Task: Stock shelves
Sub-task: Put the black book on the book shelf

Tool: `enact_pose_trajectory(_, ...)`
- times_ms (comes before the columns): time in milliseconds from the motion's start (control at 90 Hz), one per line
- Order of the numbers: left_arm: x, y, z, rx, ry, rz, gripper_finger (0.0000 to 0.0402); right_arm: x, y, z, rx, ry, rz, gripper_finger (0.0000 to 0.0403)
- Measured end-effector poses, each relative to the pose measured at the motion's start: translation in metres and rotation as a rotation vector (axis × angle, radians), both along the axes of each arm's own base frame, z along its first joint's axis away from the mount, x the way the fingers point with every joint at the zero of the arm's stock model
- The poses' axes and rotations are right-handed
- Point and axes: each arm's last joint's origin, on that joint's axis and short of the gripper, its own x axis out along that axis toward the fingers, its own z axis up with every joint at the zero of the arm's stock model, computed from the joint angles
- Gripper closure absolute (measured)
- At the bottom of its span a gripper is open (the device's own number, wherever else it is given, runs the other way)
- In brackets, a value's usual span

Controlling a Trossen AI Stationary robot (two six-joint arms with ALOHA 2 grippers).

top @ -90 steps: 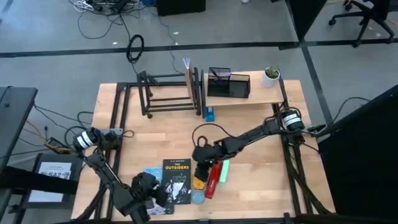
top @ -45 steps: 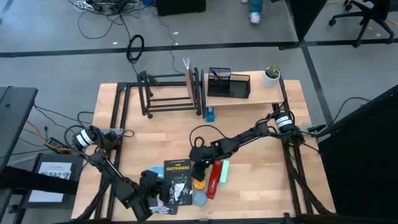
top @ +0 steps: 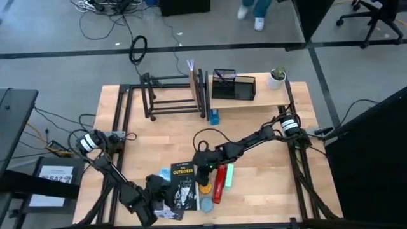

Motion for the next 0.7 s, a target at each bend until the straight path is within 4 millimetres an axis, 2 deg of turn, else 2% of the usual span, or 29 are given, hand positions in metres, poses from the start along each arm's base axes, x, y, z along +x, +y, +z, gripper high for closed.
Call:
enact_pose_trajectory(178,-0.007,-0.0051,0.002,0.011,-0.066,0.01,0.0272,-0.0003,-0.0016,-0.0006,-0.023,0.007,-0.011,0.0344)
enact_pose_trajectory(333,-0.0078,-0.0059,0.0035,0.025,-0.107,0.023,0.0286,-0.0004,-0.0025,-0.0008,-0.024,0.01,-0.014,0.0356)
enact_pose_trajectory(544,-0.0072,-0.0046,0.0059,0.066,-0.17,0.047,0.0278,-0.0005,-0.0026,-0.0011,-0.026,0.012,-0.015,0.0365)
enact_pose_trajectory(700,-0.0063,-0.0039,0.0069,0.082,-0.196,0.058,0.0251,-0.0005,-0.0026,-0.0012,-0.03,0.01,-0.012,0.0367)
